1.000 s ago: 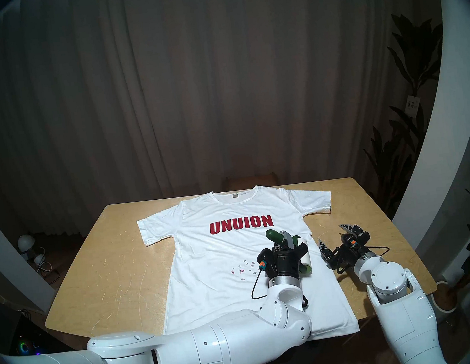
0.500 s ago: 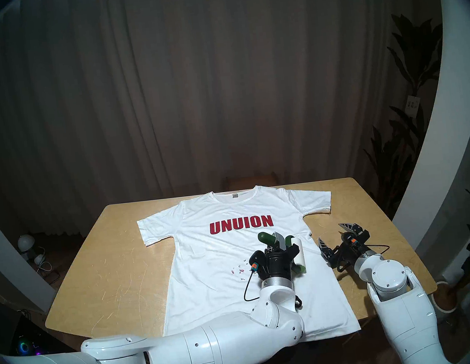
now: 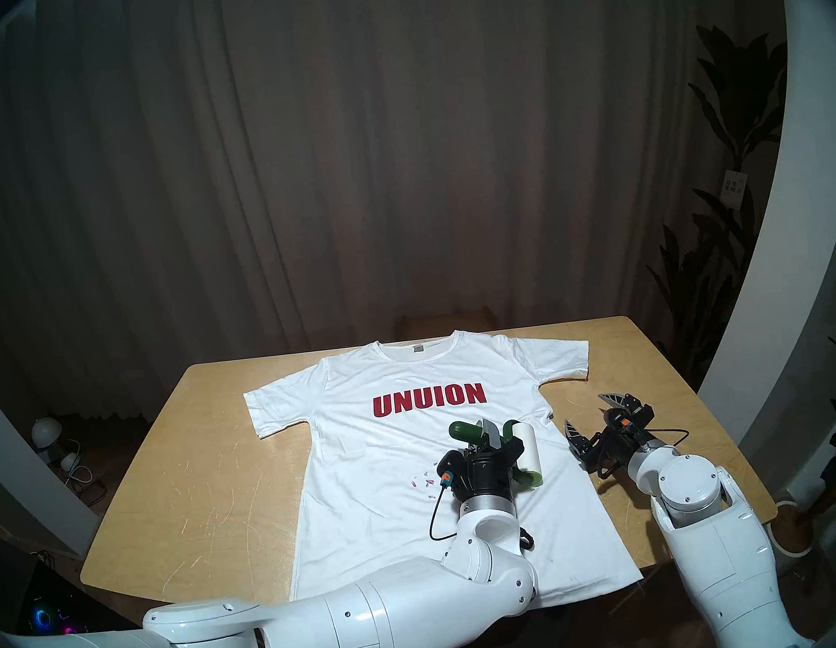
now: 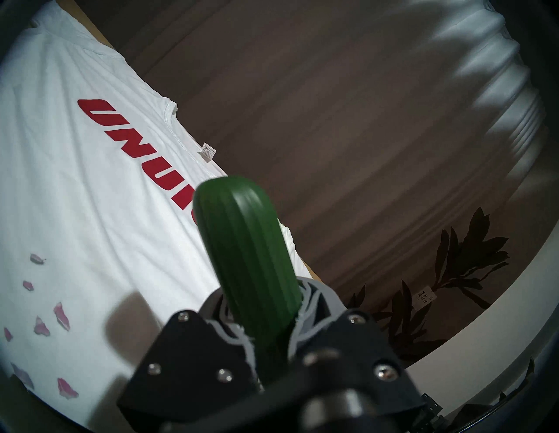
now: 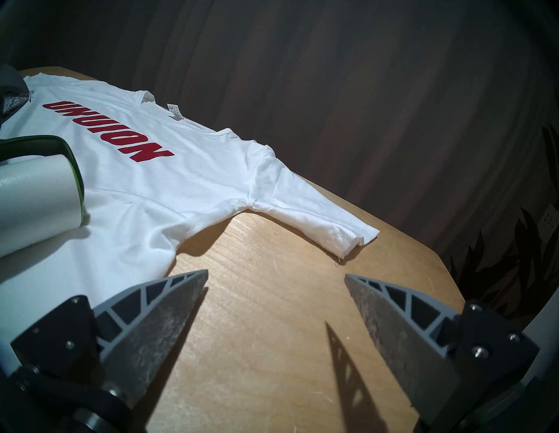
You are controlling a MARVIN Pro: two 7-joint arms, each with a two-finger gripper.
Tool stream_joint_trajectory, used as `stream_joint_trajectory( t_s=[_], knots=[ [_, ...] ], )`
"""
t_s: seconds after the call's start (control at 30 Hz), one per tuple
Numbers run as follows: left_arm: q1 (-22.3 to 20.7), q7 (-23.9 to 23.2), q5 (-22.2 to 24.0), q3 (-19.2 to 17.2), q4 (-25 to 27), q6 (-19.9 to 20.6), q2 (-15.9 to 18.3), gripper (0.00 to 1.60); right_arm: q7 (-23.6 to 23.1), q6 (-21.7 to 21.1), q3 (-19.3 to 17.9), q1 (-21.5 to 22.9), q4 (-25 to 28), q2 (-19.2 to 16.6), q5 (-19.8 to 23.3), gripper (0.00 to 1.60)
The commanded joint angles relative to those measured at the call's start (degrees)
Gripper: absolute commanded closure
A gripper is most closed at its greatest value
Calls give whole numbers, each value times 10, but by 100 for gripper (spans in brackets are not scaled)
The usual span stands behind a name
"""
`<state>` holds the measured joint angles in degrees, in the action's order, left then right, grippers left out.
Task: Use the fur roller to clean a top
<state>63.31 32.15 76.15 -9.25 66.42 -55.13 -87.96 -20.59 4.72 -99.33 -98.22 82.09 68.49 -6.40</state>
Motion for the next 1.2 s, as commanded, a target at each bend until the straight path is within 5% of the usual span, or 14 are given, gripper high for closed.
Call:
stream_joint_trajectory(
  t_s=[0.0, 1.17],
  knots=[
    [4, 9, 9, -16, 13, 1, 25, 160, -4, -16, 12, -17, -31, -2, -14, 0],
    [33, 24, 6, -44, 84, 1, 117, 160, 5, -27, 22, -39, -9, 6, -8, 0]
  ],
)
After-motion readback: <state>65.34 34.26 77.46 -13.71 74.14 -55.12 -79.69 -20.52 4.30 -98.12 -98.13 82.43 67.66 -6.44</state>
